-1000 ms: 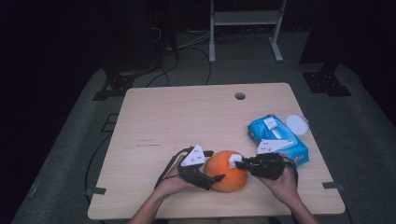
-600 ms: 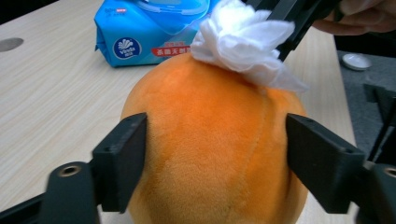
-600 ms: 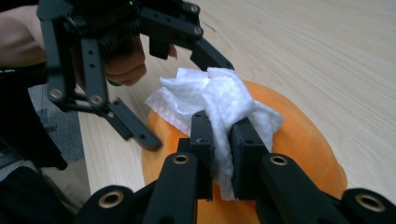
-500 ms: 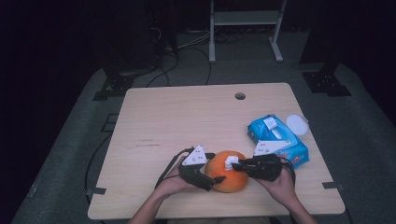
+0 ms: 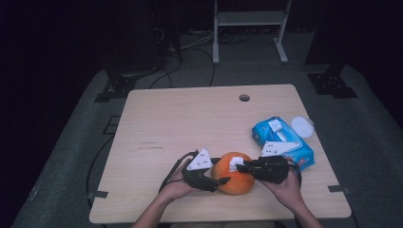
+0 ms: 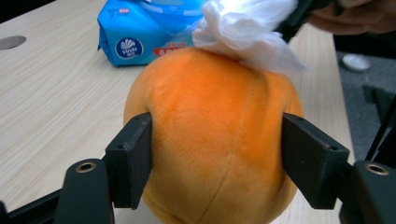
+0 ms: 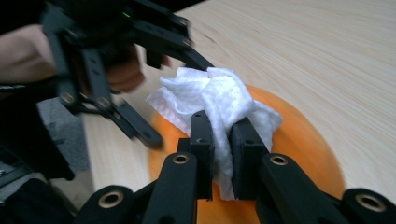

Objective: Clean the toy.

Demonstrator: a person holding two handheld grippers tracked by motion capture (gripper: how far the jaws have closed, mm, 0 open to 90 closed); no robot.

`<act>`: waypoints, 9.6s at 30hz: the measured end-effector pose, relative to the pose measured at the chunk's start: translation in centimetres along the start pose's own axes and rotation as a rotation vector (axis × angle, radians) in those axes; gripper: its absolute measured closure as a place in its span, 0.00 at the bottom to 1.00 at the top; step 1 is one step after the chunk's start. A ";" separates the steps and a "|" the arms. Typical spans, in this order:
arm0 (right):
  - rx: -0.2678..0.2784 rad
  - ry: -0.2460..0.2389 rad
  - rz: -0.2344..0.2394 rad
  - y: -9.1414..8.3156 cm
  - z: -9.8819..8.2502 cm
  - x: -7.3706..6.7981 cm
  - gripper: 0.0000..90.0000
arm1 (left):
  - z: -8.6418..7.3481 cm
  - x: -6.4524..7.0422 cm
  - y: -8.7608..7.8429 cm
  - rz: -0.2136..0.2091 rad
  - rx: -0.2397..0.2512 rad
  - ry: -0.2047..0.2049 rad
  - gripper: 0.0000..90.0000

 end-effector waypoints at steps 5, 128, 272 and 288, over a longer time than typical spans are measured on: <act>-0.017 0.034 -0.027 -0.2 -0.9 1.6 0.89 | -0.7 -0.3 0.1 -0.030 0.004 -0.024 0.21; -0.041 -0.057 -0.142 -2.3 -0.9 0.8 0.90 | 0.0 0.7 1.0 -0.054 0.085 -0.062 0.19; -0.065 -0.027 -0.062 0.6 -2.4 2.1 0.89 | -1.7 -2.7 -1.7 0.027 0.083 -0.083 0.37; 0.009 0.024 -0.139 0.4 -1.4 2.6 0.89 | -1.6 -1.3 -1.2 0.003 0.075 -0.039 0.35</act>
Point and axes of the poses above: each handheld gripper's, and its own axes: y roughly forward along the jaws, z roughly out of its top, x roughly to its right, the point moved 7 cm from there along y, roughly forward along the jaws, and after that the axes turned 1 degree about y, right-handed, at the moved point
